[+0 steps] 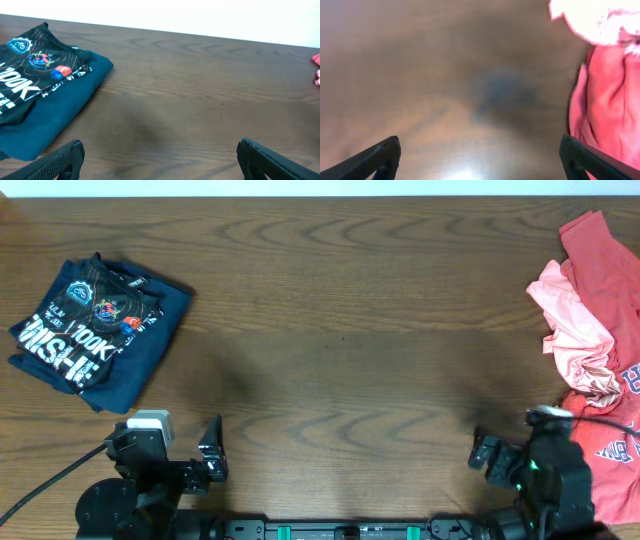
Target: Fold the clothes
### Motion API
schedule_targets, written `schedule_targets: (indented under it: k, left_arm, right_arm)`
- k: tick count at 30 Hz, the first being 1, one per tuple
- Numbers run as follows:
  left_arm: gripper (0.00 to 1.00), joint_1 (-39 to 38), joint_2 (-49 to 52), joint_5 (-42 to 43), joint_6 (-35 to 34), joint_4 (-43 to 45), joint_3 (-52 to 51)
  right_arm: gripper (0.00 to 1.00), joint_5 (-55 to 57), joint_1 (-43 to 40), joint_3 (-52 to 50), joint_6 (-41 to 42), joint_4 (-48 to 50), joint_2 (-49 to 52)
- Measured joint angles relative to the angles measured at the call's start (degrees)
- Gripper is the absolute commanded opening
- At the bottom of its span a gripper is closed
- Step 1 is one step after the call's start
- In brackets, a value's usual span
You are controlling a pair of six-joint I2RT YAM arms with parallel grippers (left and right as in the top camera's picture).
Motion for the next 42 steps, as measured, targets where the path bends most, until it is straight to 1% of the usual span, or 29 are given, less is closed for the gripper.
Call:
schedule_targets:
  k: [4, 8, 13, 15, 18, 42]
  left_arm:
    - [0.98, 0.00, 0.00, 0.00, 0.00, -0.02, -0.02]
    - [0.98, 0.00, 0.00, -0.02, 0.00, -0.02, -0.02]
    - [0.98, 0.00, 0.00, -0.02, 0.00, -0.04, -0.07]
    - [0.98, 0.00, 0.00, -0.02, 0.00, -0.04, -0.07]
    - [0.98, 0.00, 0.00, -0.02, 0.00, -0.04, -0.07]
    - [0.98, 0.00, 0.00, -0.02, 0.00, -0.07, -0.09]
  right_arm:
    - [0.99, -1.86, -4.15, -7.06, -3.72, 12.46, -8.98]
    - [0.99, -2.71, -5.33, -16.44, -6.21, 25.83, -15.74]
    - [0.99, -3.34, -6.36, -28.68, -9.86, 50.34, -16.94]
    - [0.99, -3.41, -6.40, -32.98, -11.28, 57.05, -17.03]
    - [0.99, -3.54, -6.40, -35.54, -12.50, 56.76, -16.98]
    - [0.99, -3.54, -6.40, -35.56, -13.97, 57.00, -16.87]
